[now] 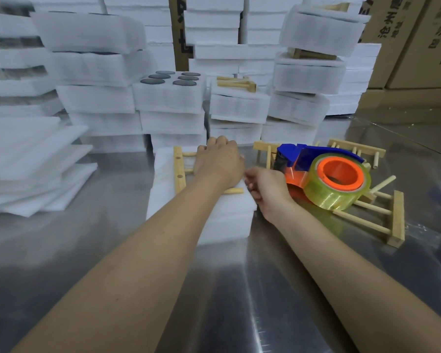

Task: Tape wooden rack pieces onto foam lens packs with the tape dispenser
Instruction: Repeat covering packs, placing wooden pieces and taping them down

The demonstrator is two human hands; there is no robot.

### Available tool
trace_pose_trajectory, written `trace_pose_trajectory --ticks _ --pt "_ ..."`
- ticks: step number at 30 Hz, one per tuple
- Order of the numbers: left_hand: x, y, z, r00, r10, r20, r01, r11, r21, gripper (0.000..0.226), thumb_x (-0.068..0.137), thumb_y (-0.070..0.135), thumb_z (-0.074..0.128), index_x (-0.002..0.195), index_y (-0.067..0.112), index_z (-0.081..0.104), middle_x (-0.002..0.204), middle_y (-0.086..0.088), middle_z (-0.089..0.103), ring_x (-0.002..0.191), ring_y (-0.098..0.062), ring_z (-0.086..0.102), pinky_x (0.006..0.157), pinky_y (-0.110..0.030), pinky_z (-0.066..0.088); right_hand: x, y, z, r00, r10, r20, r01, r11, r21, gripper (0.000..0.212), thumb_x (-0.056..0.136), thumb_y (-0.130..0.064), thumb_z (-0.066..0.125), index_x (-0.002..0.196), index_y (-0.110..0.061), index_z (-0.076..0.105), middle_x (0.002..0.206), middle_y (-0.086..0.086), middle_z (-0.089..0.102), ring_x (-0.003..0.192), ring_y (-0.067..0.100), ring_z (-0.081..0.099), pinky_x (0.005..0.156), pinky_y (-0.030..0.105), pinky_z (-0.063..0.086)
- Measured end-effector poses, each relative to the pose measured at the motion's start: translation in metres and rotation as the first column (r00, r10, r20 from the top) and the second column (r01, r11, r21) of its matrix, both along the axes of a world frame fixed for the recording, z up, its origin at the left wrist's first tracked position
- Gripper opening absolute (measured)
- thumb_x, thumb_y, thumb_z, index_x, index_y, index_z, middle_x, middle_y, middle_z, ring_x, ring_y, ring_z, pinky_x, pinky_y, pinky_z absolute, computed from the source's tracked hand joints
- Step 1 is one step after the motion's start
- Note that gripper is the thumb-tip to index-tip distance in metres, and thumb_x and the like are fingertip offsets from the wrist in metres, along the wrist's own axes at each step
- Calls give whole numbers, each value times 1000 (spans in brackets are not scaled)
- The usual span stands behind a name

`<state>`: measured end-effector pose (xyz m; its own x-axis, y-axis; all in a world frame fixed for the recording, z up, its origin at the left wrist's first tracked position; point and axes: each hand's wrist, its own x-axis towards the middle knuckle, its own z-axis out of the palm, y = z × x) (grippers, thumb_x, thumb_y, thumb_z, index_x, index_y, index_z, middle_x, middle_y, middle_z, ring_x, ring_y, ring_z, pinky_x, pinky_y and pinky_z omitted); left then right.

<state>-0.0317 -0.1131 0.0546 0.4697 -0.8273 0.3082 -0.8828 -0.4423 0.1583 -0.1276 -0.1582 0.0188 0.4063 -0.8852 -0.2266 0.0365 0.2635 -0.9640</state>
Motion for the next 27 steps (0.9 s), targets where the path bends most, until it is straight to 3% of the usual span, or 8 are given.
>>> trace_pose_trajectory --ticks 5,12,16,18,21,24,26,27 --pt "-1 -1 -2 1000 4 8 -5 1000 12 42 98 25 36 138 15 45 141 -7 42 129 -26 34 102 -39 28 1 -3 -2 926 15 -378 -168 911 -377 23 88 -15 55 67 -7 59 70 13 60 72 28 58 67 35 43" --pt "-4 -1 -1 1000 19 -7 -19 999 38 45 95 27 38 138 15 45 141 -7 42 129 -26 34 102 -39 28 2 -2 -7 887 45 -459 -280 844 -458 24 89 -14 54 65 -8 57 71 12 59 74 28 55 67 36 41" --pt "-9 1 3 998 40 -45 -45 991 -122 37 95 15 40 131 12 48 133 -9 48 123 -27 41 100 -38 33 -3 2 -12 793 -94 -602 -331 763 -555 33 93 -29 57 122 -15 63 118 8 65 110 29 60 85 37 50" --pt "-15 10 6 984 -79 -161 15 930 -366 36 93 3 40 126 8 53 128 -10 53 118 -24 47 98 -30 38 -5 3 -14 731 -169 -661 -400 678 -617 27 93 -26 55 118 -20 62 113 8 64 105 28 61 76 35 48" --pt "-11 45 20 928 -233 -290 -6 771 -637 32 86 6 45 106 17 67 106 10 66 94 3 56 77 -1 36 -6 3 -15 791 -152 -593 -374 646 -665 7 91 -23 57 95 -19 60 94 6 65 89 26 61 71 36 49" --pt "22 91 17 929 -189 -319 -157 579 -800 25 78 23 44 87 37 62 89 24 66 88 10 58 77 -3 39 -5 -2 -19 888 -101 -449 -271 673 -688 11 94 -15 54 100 -11 62 91 8 66 86 25 62 76 39 52" --pt "43 119 -10 831 -223 -510 -347 508 -788 27 86 23 49 107 33 62 108 18 66 105 1 59 90 -13 42 -4 -2 -17 950 -42 -311 -181 737 -652 14 96 -12 52 101 -9 64 92 7 67 83 18 62 73 29 50" --pt "48 129 -27 745 -234 -625 -429 550 -717 31 93 21 49 121 25 60 122 11 63 117 -4 54 99 -16 39 -4 0 -17 964 -16 -265 -163 753 -637 15 97 -11 51 98 -9 66 90 5 68 80 15 61 70 22 48"
